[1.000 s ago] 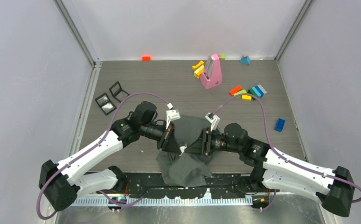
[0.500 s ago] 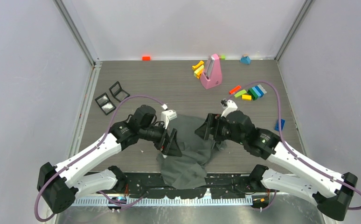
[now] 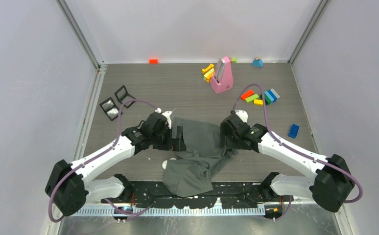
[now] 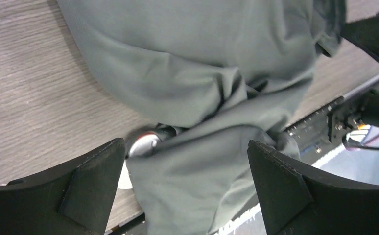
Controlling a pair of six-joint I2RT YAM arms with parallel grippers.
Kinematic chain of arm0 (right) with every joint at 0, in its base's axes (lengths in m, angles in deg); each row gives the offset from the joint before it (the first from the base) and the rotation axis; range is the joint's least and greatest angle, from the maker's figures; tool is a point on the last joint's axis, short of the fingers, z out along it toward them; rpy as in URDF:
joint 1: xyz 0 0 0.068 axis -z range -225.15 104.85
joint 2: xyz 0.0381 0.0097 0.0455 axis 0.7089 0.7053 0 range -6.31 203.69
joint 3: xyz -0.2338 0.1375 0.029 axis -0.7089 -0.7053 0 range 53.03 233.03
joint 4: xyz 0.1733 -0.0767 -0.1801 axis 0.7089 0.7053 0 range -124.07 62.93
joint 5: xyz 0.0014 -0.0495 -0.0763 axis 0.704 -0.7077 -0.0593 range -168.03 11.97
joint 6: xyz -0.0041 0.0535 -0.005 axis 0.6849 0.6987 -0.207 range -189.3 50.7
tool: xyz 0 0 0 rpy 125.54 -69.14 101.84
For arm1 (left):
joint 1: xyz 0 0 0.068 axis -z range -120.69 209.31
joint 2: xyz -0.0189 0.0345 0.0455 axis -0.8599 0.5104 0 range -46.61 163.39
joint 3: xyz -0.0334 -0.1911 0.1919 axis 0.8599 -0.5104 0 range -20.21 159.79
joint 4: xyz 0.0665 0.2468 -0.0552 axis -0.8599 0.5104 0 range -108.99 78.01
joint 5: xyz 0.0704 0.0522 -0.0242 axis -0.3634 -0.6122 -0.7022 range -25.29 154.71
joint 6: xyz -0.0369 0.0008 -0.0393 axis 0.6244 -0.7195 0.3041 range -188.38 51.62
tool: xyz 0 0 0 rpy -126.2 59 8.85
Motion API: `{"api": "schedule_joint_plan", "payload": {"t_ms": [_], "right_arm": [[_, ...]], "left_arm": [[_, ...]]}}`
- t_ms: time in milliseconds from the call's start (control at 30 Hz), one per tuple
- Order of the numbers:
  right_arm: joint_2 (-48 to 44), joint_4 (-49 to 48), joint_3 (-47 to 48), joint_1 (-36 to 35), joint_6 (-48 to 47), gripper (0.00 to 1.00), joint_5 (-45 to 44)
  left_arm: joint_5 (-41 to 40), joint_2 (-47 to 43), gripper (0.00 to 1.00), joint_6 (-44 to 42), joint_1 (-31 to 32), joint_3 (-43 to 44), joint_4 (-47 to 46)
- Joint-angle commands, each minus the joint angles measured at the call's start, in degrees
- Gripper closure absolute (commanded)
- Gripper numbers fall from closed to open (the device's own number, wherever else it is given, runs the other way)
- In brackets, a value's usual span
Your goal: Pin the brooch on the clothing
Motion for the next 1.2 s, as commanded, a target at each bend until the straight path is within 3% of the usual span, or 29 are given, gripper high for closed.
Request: {"api": "schedule_joint_plan", "payload": {"t_ms": [0, 133, 233, 533, 667, 900, 933, 1000, 1033, 1067, 1167], "right_arm": [[2.3, -1.8, -3.6, 1.0, 0.8, 0.25, -2.7], [4.7, -4.8, -5.7, 2.9, 1.7, 0.35, -1.9], [7.0, -6.2, -5.8, 5.1, 1.4, 0.43, -0.3], [14.3, -8.7, 1.9, 13.6, -3.5, 0.95, 3.1], [20.6, -8.1, 9.6, 19.6, -5.9, 1.0, 3.3], [31.8, -3.2, 26.4, 28.8, -11.5, 0.98, 2.0], [32.5, -2.7, 27.9, 29.5, -12.1, 0.95, 2.1], [34.3, -1.7, 31.4, 31.2, -13.0, 0.76, 3.1], [34.9, -1.2, 33.1, 31.7, -13.3, 0.59, 4.0], [35.1, -0.9, 33.8, 31.9, -14.0, 0.53, 4.6], [34.6, 0.2, 34.3, 31.9, -14.4, 0.35, 8.8]], "left_arm": [[-4.7, 4.5, 0.0, 1.5, -0.2, -0.1, -6.2], [-4.6, 9.6, 0.02, 2.2, -0.2, -0.7, -12.4], [-4.5, 13.7, 0.08, 2.5, -0.2, -0.2, -16.7], [-7.4, 30.0, 0.72, -2.1, -0.2, 8.3, -20.6], [-11.4, 37.5, 1.0, -6.2, -0.4, 17.4, -18.6], [-13.4, 50.4, 0.99, -13.4, -2.2, 42.7, -11.9], [-13.6, 51.6, 0.93, -14.3, -2.3, 45.8, -10.7], [-12.7, 53.2, 0.65, -16.0, -2.2, 50.3, -8.8], [-12.0, 53.4, 0.48, -16.7, -2.1, 51.4, -8.2], [-11.7, 52.9, 0.37, -17.3, -1.9, 51.8, -7.9], [-13.6, 49.3, 0.22, -19.1, 0.1, 49.2, -7.0]]}}
